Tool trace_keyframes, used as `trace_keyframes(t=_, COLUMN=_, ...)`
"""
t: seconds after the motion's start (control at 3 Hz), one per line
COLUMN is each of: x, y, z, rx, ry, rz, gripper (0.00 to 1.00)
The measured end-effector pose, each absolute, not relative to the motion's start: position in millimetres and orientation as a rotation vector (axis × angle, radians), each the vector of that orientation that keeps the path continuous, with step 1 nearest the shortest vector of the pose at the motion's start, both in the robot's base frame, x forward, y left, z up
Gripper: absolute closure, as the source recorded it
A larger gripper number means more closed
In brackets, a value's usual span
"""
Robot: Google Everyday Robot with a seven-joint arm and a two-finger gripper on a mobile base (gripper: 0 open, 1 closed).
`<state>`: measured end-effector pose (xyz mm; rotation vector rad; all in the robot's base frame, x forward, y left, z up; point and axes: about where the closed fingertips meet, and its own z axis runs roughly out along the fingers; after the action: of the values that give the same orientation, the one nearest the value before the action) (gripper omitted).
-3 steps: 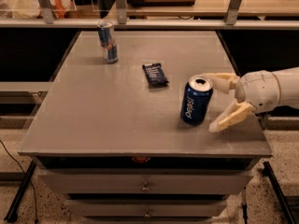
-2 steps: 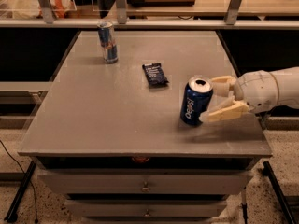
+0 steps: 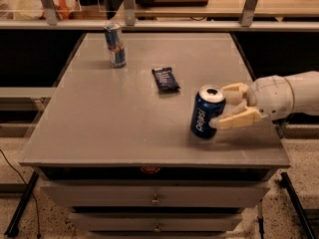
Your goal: Pick pepsi can
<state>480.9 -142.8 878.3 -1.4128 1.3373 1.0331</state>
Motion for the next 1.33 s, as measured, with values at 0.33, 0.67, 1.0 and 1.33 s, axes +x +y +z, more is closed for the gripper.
trace_keyframes(t=0.33, x=482.3, y=-141.4, z=880.2, rx=-1.423, ry=1.335, rz=1.034, gripper=1.0)
trace_keyframes(t=0.67, x=488.5, y=-144.3, z=889.2, rx=-1.446, ry=1.33, rz=1.007, gripper=1.0)
trace_keyframes(t=1.0, x=498.3, y=-151.2, z=903.0, rx=-1.474, ry=1.328, rz=0.961, gripper=1.0)
trace_keyframes(t=1.33, x=509.3, y=-159.7, z=919.4, rx=-1.5, ry=1.33, rz=0.915, gripper=1.0)
